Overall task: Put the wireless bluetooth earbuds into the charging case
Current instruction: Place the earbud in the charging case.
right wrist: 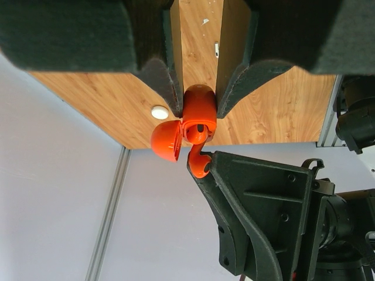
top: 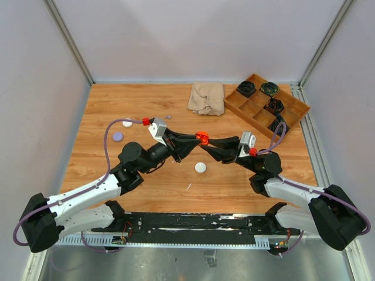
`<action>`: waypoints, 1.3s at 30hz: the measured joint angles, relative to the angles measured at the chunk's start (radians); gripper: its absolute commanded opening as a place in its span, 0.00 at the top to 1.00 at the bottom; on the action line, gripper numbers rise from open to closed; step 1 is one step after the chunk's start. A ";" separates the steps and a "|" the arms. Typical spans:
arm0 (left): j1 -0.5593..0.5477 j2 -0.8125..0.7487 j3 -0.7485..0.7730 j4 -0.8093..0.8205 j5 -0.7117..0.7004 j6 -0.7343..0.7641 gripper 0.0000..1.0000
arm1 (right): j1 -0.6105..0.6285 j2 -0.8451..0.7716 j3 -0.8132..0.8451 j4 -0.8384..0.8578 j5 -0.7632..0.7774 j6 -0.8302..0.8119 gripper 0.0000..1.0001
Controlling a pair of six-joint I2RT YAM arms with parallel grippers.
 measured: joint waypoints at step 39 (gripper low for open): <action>-0.008 -0.048 -0.031 -0.026 -0.011 0.030 0.33 | 0.000 -0.006 0.000 0.000 -0.001 -0.008 0.99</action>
